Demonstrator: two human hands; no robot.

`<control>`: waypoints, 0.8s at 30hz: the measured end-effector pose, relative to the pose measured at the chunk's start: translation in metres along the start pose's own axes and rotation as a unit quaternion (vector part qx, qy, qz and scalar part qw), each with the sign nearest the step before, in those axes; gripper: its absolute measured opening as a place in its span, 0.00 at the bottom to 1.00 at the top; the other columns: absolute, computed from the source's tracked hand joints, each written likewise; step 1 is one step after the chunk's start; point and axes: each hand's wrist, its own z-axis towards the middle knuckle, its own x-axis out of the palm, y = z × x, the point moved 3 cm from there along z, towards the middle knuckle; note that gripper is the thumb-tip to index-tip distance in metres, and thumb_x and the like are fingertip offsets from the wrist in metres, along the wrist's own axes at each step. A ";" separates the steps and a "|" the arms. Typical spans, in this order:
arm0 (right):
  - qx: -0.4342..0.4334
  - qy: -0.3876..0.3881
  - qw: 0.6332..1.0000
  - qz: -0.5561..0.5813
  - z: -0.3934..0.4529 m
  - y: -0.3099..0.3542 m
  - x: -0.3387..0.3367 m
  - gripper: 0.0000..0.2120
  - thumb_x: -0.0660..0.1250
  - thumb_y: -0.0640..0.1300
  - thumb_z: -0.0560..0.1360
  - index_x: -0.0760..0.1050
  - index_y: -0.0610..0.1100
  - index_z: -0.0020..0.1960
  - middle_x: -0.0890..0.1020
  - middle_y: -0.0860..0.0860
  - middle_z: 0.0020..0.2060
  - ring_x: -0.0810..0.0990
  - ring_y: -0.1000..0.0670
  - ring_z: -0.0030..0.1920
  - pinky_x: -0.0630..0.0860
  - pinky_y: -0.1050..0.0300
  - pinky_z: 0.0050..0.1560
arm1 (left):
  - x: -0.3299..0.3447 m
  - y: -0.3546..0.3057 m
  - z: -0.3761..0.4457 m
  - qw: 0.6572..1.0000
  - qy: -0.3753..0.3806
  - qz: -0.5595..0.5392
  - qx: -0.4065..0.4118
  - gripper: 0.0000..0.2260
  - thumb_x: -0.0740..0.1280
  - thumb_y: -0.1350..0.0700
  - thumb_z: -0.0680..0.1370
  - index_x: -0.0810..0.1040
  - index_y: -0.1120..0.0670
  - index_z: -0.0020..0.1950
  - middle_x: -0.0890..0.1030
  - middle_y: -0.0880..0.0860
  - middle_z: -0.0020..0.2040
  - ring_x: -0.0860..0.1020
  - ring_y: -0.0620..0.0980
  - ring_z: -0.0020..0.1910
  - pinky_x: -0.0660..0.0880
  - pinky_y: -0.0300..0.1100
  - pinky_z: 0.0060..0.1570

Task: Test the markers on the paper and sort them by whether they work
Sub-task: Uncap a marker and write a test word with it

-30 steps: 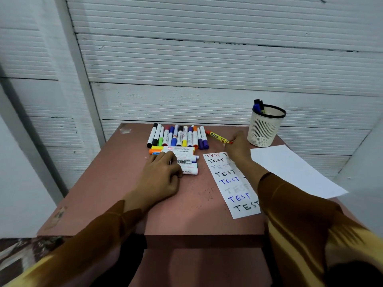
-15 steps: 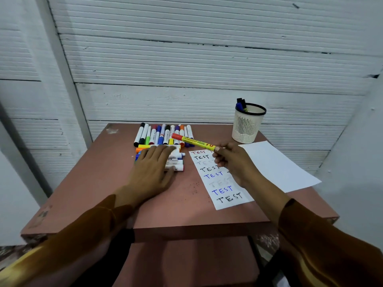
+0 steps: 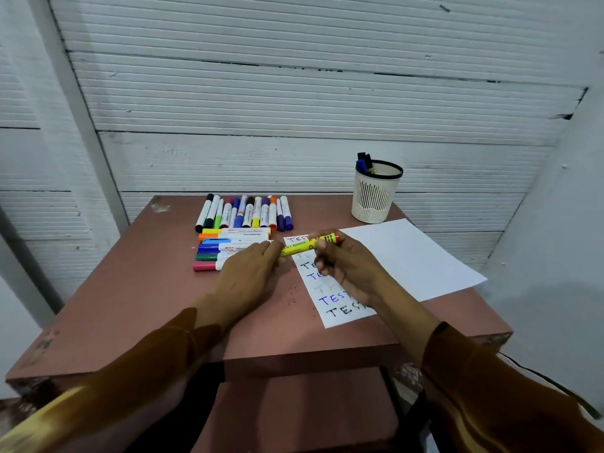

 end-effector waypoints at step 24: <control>-0.084 -0.001 0.994 0.070 -0.016 0.029 -0.028 0.12 0.65 0.49 0.68 0.71 0.43 0.47 0.85 0.46 0.43 0.84 0.45 0.41 0.81 0.56 0.41 | 0.003 -0.027 0.010 0.990 -0.005 -0.130 -0.047 0.27 0.54 0.33 0.75 0.60 0.44 0.70 0.76 0.46 0.37 0.74 0.46 0.38 0.68 0.42 0.36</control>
